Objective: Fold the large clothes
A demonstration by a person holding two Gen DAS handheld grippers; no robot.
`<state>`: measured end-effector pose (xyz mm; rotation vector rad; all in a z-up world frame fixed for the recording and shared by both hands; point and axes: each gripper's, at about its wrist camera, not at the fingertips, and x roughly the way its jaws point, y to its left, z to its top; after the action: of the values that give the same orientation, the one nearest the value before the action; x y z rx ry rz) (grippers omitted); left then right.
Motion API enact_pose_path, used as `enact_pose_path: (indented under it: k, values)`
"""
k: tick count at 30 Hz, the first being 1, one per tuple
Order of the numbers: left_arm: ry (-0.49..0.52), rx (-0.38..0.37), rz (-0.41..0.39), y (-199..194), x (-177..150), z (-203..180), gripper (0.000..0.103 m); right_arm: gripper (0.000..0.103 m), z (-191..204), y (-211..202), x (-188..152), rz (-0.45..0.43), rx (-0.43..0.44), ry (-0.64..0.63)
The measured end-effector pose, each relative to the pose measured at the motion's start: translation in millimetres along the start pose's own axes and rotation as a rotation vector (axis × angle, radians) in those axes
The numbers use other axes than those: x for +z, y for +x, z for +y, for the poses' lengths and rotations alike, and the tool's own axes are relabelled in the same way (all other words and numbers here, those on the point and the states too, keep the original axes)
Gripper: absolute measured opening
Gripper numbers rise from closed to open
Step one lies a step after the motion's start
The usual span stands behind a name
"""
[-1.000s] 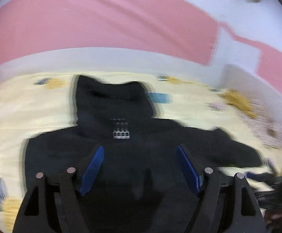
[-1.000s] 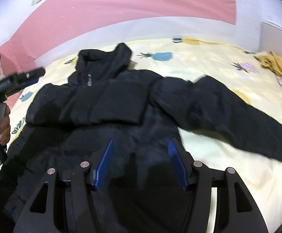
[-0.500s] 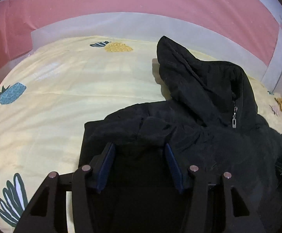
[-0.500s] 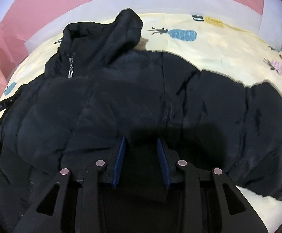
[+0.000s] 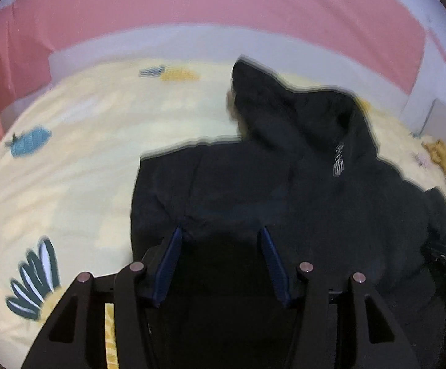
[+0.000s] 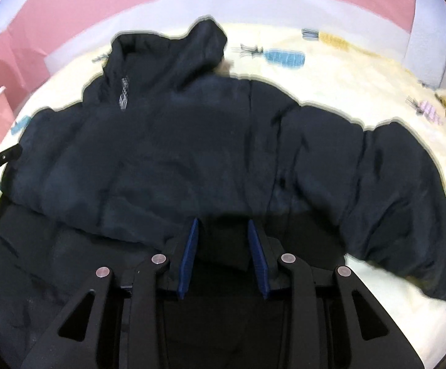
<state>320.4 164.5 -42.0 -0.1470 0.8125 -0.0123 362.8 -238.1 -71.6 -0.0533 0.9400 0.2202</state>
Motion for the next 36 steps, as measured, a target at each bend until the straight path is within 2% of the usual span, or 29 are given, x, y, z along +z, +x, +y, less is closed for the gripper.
enact_pose_path:
  k: [3,8,14,16,22,28,36]
  values:
    - [-0.007,0.010,0.016,5.1,-0.1,-0.3,0.056,0.035,-4.3,0.9,0.9,0.002,0.013,0.013]
    - [-0.006,0.002,0.001,-27.1,-4.7,-10.9,0.056,0.035,-8.0,-32.9,-6.7,-0.020,0.008,0.029]
    - [0.008,-0.062,-0.053,-95.1,-35.3,-36.7,0.056,0.036,-24.0,-99.3,-44.8,-0.101,0.000,0.087]
    - [0.009,-0.078,-0.064,-113.5,-48.7,-45.9,0.056,0.045,-29.2,-121.9,-63.3,-0.126,-0.013,0.107]
    - [0.019,-0.123,-0.083,-156.7,-87.5,-71.0,0.056,0.046,-44.7,-161.8,-111.0,-0.148,-0.048,0.166]
    - [0.054,-0.150,-0.065,-172.7,-109.6,-91.2,0.057,0.046,-67.5,-175.1,-135.2,-0.135,-0.057,0.235]
    - [0.076,-0.135,-0.081,-168.6,-99.9,-101.7,0.057,0.046,-102.0,-169.6,-137.5,-0.151,-0.065,0.335]
